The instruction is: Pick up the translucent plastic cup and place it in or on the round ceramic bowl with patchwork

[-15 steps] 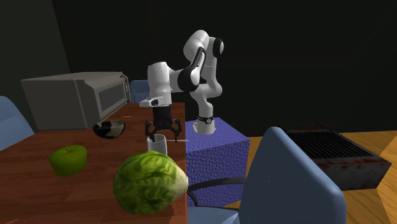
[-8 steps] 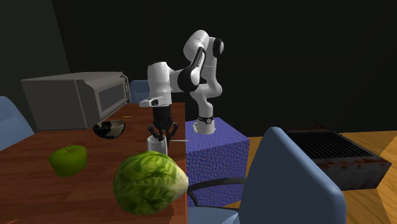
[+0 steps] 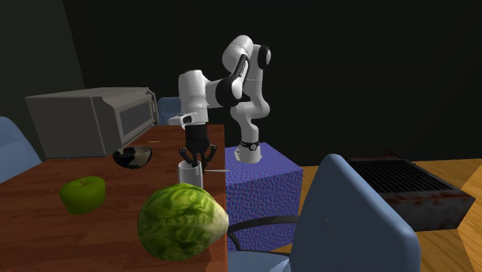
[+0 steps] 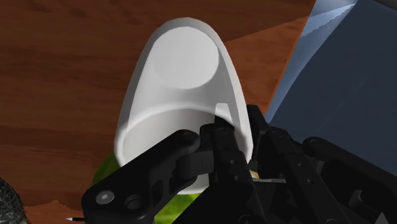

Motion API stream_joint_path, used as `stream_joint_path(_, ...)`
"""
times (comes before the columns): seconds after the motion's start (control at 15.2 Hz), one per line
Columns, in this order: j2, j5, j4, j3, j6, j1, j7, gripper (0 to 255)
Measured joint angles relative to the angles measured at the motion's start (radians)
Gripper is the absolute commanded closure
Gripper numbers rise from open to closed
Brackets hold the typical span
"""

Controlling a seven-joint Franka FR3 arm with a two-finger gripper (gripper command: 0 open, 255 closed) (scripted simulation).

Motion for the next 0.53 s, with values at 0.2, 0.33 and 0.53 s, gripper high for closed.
stream_joint_path(0.2,-0.029,-0.038,0.014,-0.008,-0.029,0.009,0.03,255)
stream_joint_path(0.33,-0.047,-0.061,0.024,-0.013,-0.049,0.013,0.047,255)
stream_joint_path(0.53,-0.069,-0.091,0.045,-0.017,-0.082,0.018,0.072,255)
